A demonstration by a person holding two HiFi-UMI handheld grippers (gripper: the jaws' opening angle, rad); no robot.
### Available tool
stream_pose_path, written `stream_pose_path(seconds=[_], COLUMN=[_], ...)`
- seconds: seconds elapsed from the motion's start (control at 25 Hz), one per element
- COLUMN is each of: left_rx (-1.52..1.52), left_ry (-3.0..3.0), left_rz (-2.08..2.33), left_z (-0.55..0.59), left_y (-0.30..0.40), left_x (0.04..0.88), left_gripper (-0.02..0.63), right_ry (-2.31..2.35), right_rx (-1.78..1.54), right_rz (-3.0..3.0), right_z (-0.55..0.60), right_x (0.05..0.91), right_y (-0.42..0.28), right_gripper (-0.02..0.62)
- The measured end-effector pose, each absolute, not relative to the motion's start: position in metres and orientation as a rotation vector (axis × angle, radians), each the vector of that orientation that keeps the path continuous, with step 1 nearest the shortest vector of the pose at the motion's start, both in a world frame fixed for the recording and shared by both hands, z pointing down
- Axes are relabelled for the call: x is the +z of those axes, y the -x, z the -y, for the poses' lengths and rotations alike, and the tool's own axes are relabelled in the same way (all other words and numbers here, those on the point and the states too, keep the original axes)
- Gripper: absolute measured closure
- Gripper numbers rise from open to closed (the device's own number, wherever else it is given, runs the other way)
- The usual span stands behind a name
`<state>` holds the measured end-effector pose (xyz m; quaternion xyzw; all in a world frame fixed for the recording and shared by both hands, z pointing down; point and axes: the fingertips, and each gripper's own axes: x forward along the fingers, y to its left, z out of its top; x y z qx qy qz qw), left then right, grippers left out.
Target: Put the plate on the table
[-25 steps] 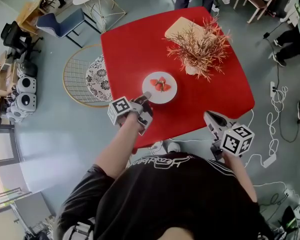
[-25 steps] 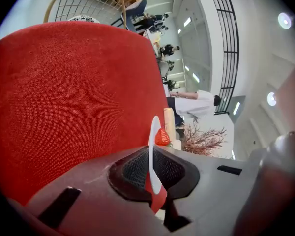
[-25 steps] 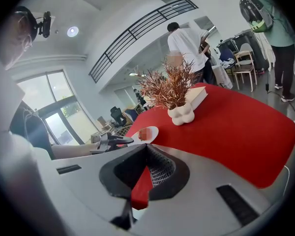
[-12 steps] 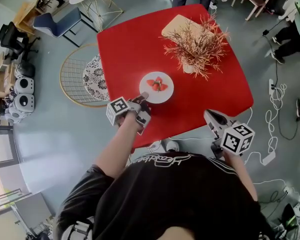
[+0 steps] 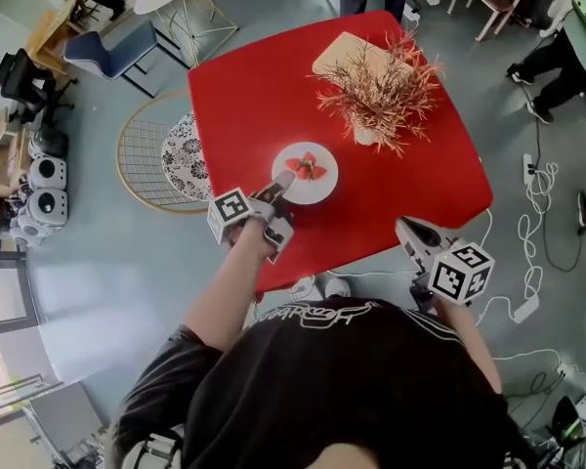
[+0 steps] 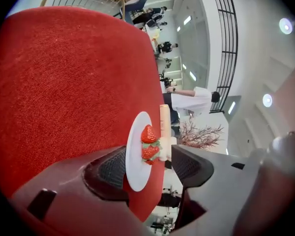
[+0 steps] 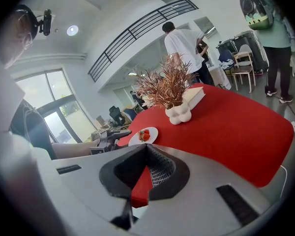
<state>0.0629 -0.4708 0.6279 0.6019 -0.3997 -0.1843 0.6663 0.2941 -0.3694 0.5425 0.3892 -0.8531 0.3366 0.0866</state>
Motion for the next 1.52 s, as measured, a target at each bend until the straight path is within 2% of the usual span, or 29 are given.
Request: stream_pose_path(seconds=[0.4, 0.96, 1.52], left_rx=[-0.393, 0.264, 0.621], left_ry=[-1.421, -1.838, -1.999], left_rz=[0.868, 0.957, 0.956], left_z=[0.472, 0.448, 0.421], left_y=[-0.07, -0.085, -0.076], left_x=[0.621, 0.624, 0.635], left_gripper=[0.307, 0.302, 0.302], right_ry=[-1.145, -1.059, -1.05], right_rx=[0.974, 0.98, 0.986], right_rz=[2.535, 2.525, 2.522], right_z=[0.369, 0.382, 0.372], right_x=[0.544, 0.552, 0.553], right_y=[-0.289, -0.269, -0.263], right_gripper=[0.588, 0.588, 0.588])
